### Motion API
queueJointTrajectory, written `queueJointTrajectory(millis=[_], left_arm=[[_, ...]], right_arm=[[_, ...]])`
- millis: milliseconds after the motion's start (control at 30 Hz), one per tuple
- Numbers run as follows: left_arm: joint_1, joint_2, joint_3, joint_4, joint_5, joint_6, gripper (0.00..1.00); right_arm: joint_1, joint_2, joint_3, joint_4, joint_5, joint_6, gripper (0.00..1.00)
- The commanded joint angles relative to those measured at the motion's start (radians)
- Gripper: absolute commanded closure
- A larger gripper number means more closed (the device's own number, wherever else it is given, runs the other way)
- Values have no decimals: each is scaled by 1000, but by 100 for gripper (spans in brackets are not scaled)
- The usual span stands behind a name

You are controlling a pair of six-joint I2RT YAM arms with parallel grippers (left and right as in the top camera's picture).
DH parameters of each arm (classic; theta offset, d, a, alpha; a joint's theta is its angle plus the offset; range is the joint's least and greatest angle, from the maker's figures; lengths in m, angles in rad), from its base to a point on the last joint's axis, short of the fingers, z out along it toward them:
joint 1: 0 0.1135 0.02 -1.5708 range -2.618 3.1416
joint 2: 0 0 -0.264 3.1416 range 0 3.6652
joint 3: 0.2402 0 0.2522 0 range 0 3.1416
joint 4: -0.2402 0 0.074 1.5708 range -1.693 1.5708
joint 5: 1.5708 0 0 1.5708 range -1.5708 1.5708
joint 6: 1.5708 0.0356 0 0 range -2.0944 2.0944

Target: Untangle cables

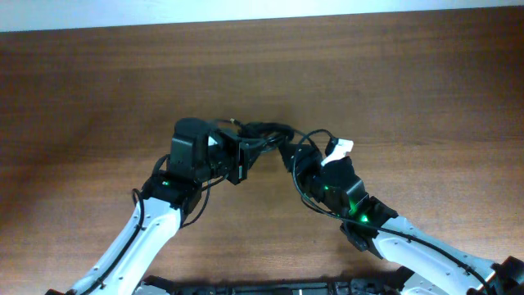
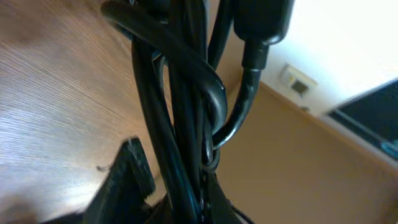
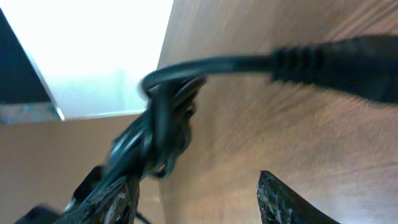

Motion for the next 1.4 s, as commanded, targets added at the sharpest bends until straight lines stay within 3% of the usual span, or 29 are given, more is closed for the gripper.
queueJointTrajectory(millis=[0,200,400,567,767,867,1000,1167,1367], left_arm=[[-26,-3,-1,90,175,3,100],[-25,-3,-1,108,211,122,100],[-25,-3,-1,108,216,123,100],[-25,-3,-1,113,214,122,100],[-25,-3,-1,129,383,143,100],[-25,-3,-1,237,495,208,100],[-23,-3,-1,461,620,379,100],[8,-3,-1,564,714,510,99],[91,-3,-1,564,664,539,100]], right_arm=[[3,9,5,11,127,30,41],[-19,9,5,40,134,17,41],[-43,9,5,122,58,13,41],[-42,9,5,229,-39,-75,41],[-44,39,5,220,45,-196,36],[-52,60,5,219,55,-372,36],[-131,61,5,166,40,-391,38],[-272,61,5,53,-129,-393,43],[-418,61,5,11,-468,-593,56]])
